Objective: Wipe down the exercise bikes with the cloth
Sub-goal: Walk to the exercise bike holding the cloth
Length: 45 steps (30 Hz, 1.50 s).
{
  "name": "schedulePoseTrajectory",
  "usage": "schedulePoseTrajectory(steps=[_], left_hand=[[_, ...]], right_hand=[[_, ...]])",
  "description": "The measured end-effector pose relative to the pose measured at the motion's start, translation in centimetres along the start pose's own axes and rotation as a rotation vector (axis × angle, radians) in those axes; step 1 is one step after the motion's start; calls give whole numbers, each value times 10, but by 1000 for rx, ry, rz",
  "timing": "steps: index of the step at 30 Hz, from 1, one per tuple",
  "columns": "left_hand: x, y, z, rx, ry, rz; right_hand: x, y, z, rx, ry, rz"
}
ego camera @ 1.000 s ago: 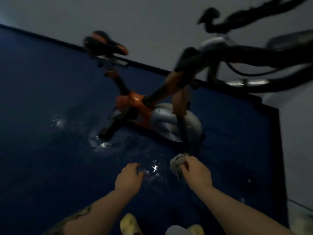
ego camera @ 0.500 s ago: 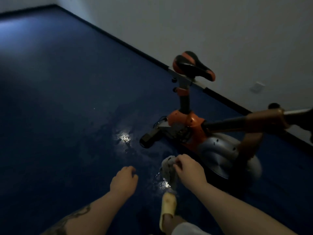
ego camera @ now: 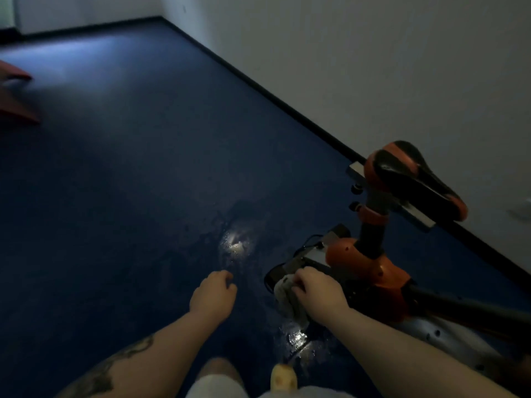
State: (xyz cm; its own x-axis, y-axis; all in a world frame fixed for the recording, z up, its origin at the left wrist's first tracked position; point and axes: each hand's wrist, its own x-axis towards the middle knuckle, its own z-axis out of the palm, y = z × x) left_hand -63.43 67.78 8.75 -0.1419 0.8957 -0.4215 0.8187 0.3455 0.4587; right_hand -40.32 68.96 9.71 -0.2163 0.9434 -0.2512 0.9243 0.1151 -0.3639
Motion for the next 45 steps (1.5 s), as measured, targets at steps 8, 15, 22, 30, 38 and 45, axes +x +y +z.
schedulePoseTrajectory(steps=[8,15,22,30,38,45], left_hand=[[125,19,-66,-1,24,83],[258,35,-143,169,-58,271],[364,87,-170,259,-146,419],[467,192,-157,301,-249,607],[562,292,-156,341,-296,680],[642,385,-148,398,-362,755]], right_hand=[[136,-37,-26,46,64,85],[246,-69,-49,197,174,333],[319,-66,-82,275,292,531],[403,-10,-121,286,379,665],[486,60,-174,315,416,777],[544,115,-216,369,480,906]])
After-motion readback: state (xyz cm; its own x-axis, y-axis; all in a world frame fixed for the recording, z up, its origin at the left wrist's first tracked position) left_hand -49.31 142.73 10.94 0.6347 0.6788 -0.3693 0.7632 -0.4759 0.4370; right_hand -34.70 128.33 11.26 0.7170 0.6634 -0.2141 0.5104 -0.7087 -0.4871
